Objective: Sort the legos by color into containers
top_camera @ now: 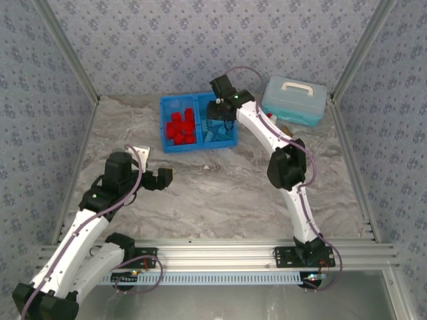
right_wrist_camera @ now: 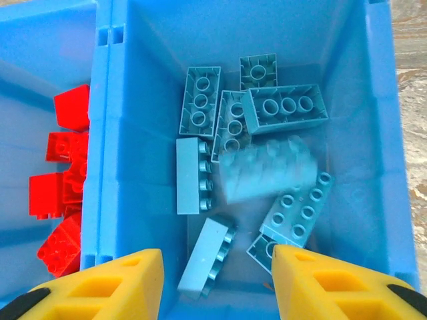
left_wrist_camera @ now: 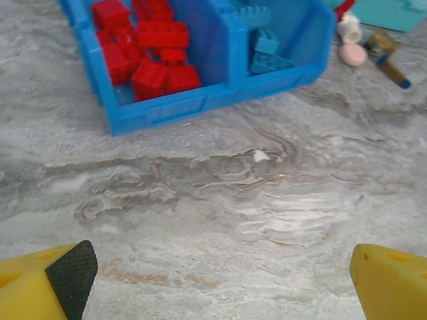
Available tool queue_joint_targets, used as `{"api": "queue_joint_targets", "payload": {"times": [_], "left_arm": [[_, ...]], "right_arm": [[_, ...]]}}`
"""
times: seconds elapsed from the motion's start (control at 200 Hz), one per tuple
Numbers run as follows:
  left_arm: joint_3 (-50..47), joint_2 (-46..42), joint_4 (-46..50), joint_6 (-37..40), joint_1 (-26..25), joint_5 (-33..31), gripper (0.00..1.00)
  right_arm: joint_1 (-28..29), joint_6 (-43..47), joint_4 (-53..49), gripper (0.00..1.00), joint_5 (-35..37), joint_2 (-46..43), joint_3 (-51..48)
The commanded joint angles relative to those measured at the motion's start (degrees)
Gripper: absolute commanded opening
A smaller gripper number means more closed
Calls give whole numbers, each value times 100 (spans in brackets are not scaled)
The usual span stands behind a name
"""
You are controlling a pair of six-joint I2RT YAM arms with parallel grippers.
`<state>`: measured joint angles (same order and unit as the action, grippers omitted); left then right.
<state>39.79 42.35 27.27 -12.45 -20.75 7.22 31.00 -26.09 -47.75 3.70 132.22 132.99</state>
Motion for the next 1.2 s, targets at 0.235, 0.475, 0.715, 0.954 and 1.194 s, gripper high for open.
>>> {"api": "queue_joint_targets", "payload": {"times": [0.235,0.475,0.715,0.954,1.194], "left_arm": [[-1005,-113,-1594,-428,-27,-2998,99],[-1435,807,-2887,971,-8,-4346,99],[-1974,1616,-4637,1267,525,-3421,99],[-2023,2814,-6062,1350,1244,-2260,99],[-1570,4189,-7061,1455,1765,-1339,99]], "right_arm": [[-42,1077,2183,60,1277,-4380,-4406],[-1289,1097,4012,95,2167,-6946,-8542],[-2268,1225,5351,98,2284,-6366,-9988],[-2655,2613,7451,100,1864,-4581,-10010],[-3414,2587,9152,100,-278,-4588,-10948]]}}
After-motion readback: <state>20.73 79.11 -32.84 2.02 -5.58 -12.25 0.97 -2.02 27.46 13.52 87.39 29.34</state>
